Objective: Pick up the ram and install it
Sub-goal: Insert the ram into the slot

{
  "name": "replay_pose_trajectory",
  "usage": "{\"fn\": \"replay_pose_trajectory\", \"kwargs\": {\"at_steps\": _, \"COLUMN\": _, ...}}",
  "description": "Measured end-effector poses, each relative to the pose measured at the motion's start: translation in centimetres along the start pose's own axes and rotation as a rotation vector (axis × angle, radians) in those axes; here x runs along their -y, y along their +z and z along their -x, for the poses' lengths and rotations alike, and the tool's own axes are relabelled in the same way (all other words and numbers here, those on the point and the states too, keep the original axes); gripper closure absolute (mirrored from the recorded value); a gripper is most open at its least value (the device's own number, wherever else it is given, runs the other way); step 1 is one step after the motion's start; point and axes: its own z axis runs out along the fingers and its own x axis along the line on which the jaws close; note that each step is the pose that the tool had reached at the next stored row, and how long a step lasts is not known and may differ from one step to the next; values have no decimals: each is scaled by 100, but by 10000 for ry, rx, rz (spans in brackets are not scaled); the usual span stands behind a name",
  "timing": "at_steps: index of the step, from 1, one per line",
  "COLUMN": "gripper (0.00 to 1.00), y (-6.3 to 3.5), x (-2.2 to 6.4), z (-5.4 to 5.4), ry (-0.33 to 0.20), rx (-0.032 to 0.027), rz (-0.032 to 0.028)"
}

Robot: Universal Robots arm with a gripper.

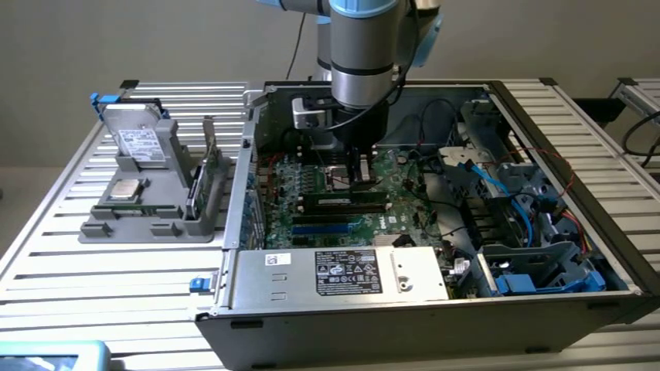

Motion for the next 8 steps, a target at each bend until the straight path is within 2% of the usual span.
{"fn": "replay_pose_trajectory", "kwargs": {"at_steps": 8, "gripper": 86, "y": 7, "x": -7, "z": 1, "ry": 33, "rx": -1, "rz": 4}}
